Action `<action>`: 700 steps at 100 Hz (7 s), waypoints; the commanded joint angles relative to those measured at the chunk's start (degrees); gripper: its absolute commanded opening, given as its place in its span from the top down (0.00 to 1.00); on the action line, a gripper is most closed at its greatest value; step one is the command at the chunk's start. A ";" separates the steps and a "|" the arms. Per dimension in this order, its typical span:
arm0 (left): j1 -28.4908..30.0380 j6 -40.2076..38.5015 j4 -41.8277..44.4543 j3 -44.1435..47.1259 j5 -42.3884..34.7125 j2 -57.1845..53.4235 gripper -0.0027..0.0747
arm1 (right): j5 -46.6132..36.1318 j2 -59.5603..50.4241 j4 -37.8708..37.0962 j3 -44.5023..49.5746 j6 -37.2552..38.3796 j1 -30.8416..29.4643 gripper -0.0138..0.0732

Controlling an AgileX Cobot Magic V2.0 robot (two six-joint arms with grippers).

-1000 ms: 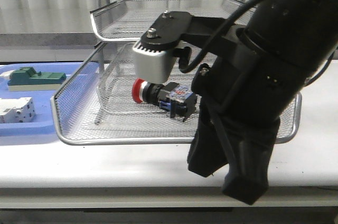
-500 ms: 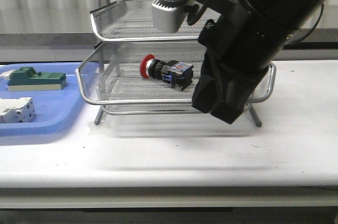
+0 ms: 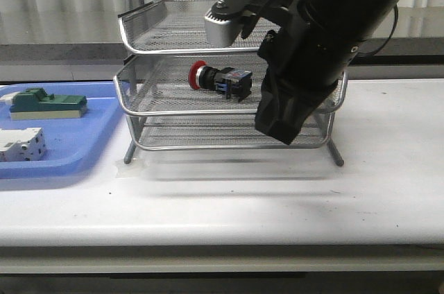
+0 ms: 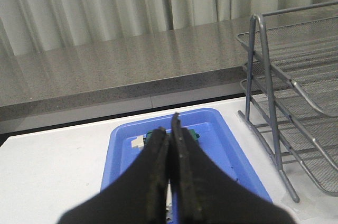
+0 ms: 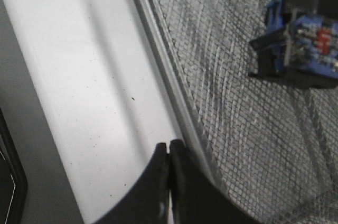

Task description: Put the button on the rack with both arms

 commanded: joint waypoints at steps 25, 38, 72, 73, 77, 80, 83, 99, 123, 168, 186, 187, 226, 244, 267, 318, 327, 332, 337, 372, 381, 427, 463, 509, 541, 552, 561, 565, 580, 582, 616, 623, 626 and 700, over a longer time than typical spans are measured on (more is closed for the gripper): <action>0.06 -0.65 -0.75 -1.53 -4.39 0.17 0.99 | 7.30 -9.94 1.75 -1.76 13.90 -0.91 0.92; 0.06 -0.65 -0.75 -1.53 -4.39 0.17 0.99 | 9.24 -15.28 1.75 -1.76 20.18 -3.25 0.92; 0.06 -0.65 -0.75 -1.53 -4.39 0.17 0.99 | 12.30 -30.16 -1.28 -0.61 31.45 -16.33 0.91; 0.06 -0.65 -0.75 -1.53 -4.39 0.17 0.99 | 12.35 -30.47 -1.28 -0.31 31.50 -16.54 0.91; 0.06 -0.65 -0.75 -1.53 -4.39 0.17 0.99 | 12.72 -32.36 -1.28 0.63 31.93 -17.68 0.91; 0.06 -0.65 -0.75 -1.53 -4.39 0.17 0.99 | 12.77 -33.66 -1.28 1.81 32.24 -18.39 0.91; 0.06 -0.65 -0.75 -1.53 -4.39 0.17 0.99 | 12.84 -35.29 -1.28 2.86 32.63 -19.19 0.91; 0.06 -0.65 -0.75 -1.53 -4.39 0.17 0.99 | 12.55 -43.05 -1.28 10.08 34.21 -22.10 0.91; 0.06 -0.65 -0.75 -1.53 -4.39 0.17 0.99 | 12.12 -55.58 -1.30 20.26 35.39 -24.44 0.91; 0.06 -0.65 -0.75 -1.53 -4.39 0.17 0.99 | 13.40 -63.98 -1.30 23.10 35.39 -24.43 0.91; 0.06 -0.65 -0.75 -1.53 -4.39 0.17 0.99 | 13.40 -63.98 -1.30 23.10 35.39 -24.43 0.91; 0.06 -0.65 -0.75 -1.53 -4.39 0.17 0.99 | 13.40 -63.98 -1.30 23.10 35.39 -24.43 0.91; 0.06 -0.65 -0.75 -1.53 -4.39 0.17 0.99 | 12.77 -64.39 -1.89 23.54 35.39 -24.43 0.91; 0.06 -0.65 -0.75 -1.53 -4.39 0.17 0.99 | 1.57 -70.13 -2.70 30.30 37.97 -24.43 0.91; 0.06 -0.65 -0.75 -1.53 -4.39 0.17 0.99 | -10.30 -80.46 -10.93 42.82 49.32 -24.43 0.91; 0.06 -0.65 -0.75 -1.53 -4.39 0.17 0.99 | -21.40 -98.07 -9.80 60.33 50.48 -24.43 0.91; 0.06 -0.65 -0.75 -1.53 -4.39 0.17 0.99 | -22.85 -98.28 -9.80 61.80 50.48 -24.43 0.91; 0.06 -0.65 -0.75 -1.53 -4.39 0.17 0.99 | -22.65 -98.28 -9.80 61.73 50.48 -24.43 0.91; 0.06 -0.65 -0.75 -1.53 -4.39 0.17 0.99 | -23.01 -98.28 -9.80 61.73 50.48 -24.43 0.91; 0.06 -0.65 -0.75 -1.53 -4.39 0.17 0.99 | -23.01 -98.28 -9.80 61.73 50.48 -24.43 0.91; 0.06 -0.65 -0.75 -1.53 -4.39 0.17 0.99 | -23.01 -98.28 -9.80 61.73 50.48 -24.43 0.91; 0.06 -0.65 -0.75 -1.53 -4.39 0.17 0.99 | -23.01 -98.28 -9.80 61.73 50.48 -24.43 0.91; 0.06 -0.65 -0.75 -1.53 -5.04 0.17 0.99 | -23.01 -98.28 -9.80 61.73 50.48 -24.43 0.91; 0.06 -17.55 14.99 4.06 -5.50 -7.08 0.99 | -23.01 -98.28 -9.80 61.73 50.48 -24.43 0.91; 0.06 -24.22 16.91 13.93 -5.50 -19.64 0.99 | -23.01 -98.28 -9.80 61.73 50.48 -24.43 0.91; 0.06 -25.45 16.91 17.02 -6.21 -22.33 0.99 | -23.01 -98.28 -9.80 61.73 50.48 -24.43 0.91; 0.06 -25.45 16.91 18.73 -6.54 -22.18 0.99 | -23.01 -98.28 -9.80 61.73 50.48 -24.43 0.91; 0.06 -25.45 17.14 19.12 -6.66 -22.18 0.99 | -23.01 -98.28 -9.80 61.73 50.48 -24.43 0.91; 0.06 -27.05 19.01 20.22 -7.17 -22.18 0.99 | -23.01 -98.28 -9.80 61.73 50.48 -24.43 0.91; 0.06 -27.51 19.37 20.22 -7.17 -22.18 0.99 | -23.01 -98.28 -9.80 61.73 50.48 -24.43 0.91; 0.06 -29.06 20.24 21.14 -9.49 -22.18 0.99 | -23.01 -98.28 -9.80 61.73 50.48 -24.43 0.91; 0.06 -29.06 19.73 21.14 -9.49 -22.18 0.99 | -23.01 -98.28 -9.80 61.73 50.48 -24.43 0.91; 0.06 -29.06 19.73 21.14 -9.49 -22.18 0.99 | -23.01 -98.28 -9.80 61.73 50.48 -24.43 0.91; 0.06 -29.06 19.73 21.14 -9.49 -22.18 0.99 | -23.01 -98.28 -9.80 61.73 50.48 -24.43 0.91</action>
